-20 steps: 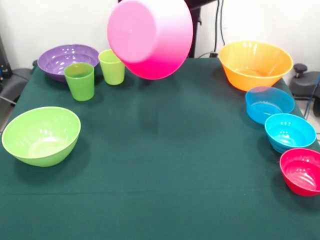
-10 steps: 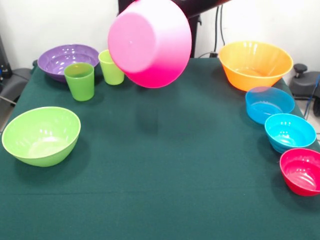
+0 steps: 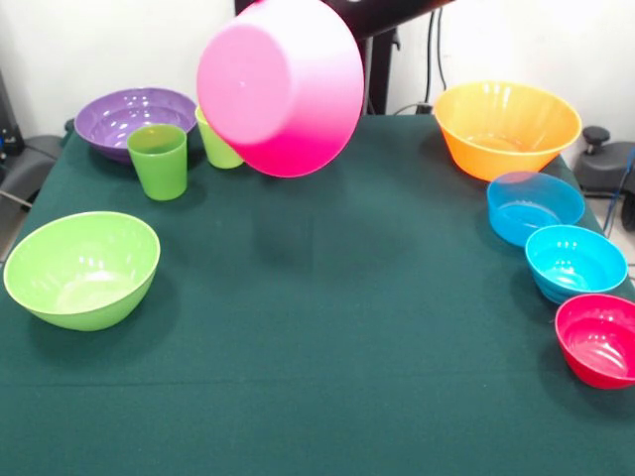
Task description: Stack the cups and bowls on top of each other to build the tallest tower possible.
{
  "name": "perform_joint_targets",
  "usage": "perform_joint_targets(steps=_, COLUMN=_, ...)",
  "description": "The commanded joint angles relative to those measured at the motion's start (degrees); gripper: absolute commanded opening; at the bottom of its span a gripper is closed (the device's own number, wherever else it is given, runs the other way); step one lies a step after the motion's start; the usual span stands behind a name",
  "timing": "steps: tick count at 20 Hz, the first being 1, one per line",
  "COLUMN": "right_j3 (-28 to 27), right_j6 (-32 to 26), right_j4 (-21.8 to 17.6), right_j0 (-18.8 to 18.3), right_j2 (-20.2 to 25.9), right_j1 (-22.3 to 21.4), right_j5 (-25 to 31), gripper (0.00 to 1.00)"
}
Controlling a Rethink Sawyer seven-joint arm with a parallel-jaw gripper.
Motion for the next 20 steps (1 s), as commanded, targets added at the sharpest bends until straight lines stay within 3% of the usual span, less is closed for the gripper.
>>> perform_joint_targets(steps=1, right_j3=-18.38, right_j6=2.80, right_j4=-5.82, right_j0=-1.70, right_j2=9.93, right_j1=6.03, right_j5=-1.34, gripper=1.00)
perform_joint_targets(steps=9, right_j3=-23.26, right_j6=2.79, right_j4=-4.86, right_j0=-2.34, right_j2=12.44, right_j1=7.68, right_j5=-4.06, gripper=1.00)
perform_joint_targets(steps=16, right_j3=-24.35, right_j6=1.56, right_j4=-7.72, right_j0=-3.19, right_j2=12.19, right_j1=9.09, right_j5=-3.30, gripper=1.00)
perform_joint_targets(steps=20, right_j3=-24.56, right_j6=3.69, right_j4=-10.14, right_j0=-4.41, right_j2=11.41, right_j1=9.84, right_j5=-0.65, gripper=1.00)
